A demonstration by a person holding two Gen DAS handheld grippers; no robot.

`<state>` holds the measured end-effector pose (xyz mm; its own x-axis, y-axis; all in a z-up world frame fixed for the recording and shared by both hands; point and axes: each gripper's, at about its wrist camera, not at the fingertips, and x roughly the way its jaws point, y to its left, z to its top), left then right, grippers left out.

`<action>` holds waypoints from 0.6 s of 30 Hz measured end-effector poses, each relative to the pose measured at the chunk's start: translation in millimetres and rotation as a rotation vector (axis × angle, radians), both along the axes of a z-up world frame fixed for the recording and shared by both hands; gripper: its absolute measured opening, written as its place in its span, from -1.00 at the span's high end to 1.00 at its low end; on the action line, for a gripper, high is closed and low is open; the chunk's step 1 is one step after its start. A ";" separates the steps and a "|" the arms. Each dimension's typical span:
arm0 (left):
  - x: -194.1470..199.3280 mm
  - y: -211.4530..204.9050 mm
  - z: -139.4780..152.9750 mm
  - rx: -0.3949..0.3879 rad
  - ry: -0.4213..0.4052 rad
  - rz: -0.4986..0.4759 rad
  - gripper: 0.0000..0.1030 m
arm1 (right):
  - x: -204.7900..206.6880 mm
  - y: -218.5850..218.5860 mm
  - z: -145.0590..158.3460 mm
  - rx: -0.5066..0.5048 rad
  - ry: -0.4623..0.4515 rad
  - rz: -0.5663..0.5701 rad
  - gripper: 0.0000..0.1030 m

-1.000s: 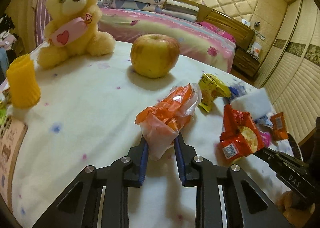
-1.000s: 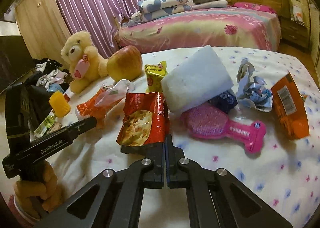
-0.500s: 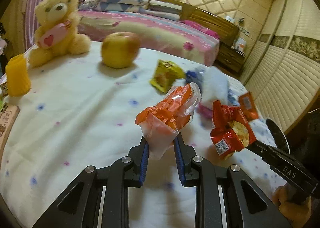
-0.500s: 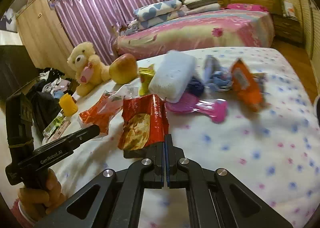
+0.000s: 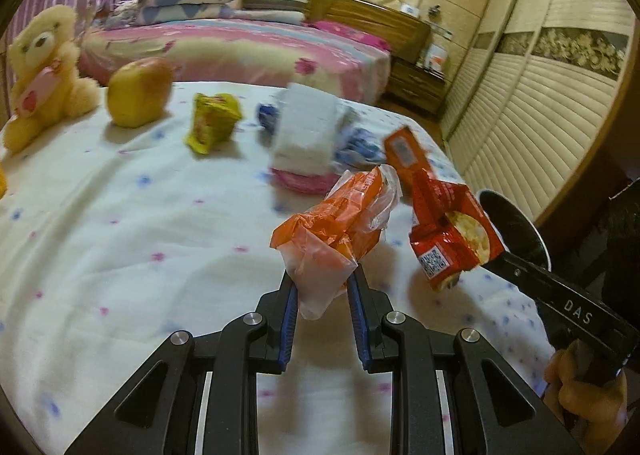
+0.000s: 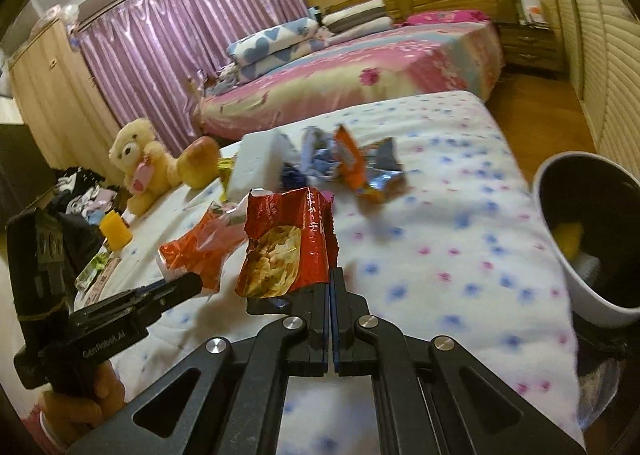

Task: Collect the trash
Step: 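Lift the red snack bag with the right tool while the left tool grasps the orange bag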

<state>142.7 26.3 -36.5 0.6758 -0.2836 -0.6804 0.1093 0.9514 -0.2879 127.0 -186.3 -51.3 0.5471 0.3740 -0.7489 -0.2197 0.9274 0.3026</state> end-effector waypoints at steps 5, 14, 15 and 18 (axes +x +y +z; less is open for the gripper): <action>3.8 -19.1 1.7 0.002 0.000 -0.046 0.55 | -4.7 -21.0 2.2 -0.001 -0.001 -0.042 1.00; 9.8 -43.5 1.7 0.003 -0.003 -0.087 0.55 | -14.6 -54.9 3.7 -0.004 -0.003 -0.109 1.00; 10.1 -46.0 1.2 0.003 -0.002 -0.090 0.55 | -15.7 -59.0 4.4 -0.005 -0.004 -0.118 1.00; 12.6 -54.3 0.7 0.002 0.000 -0.104 0.55 | -17.5 -67.2 5.6 -0.004 -0.005 -0.136 1.00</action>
<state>155.3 -28.0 -35.8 0.6429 -0.3511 -0.6807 0.2078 0.9354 -0.2862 109.5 -253.5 -45.7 0.5964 0.2930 -0.7473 -0.0938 0.9501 0.2976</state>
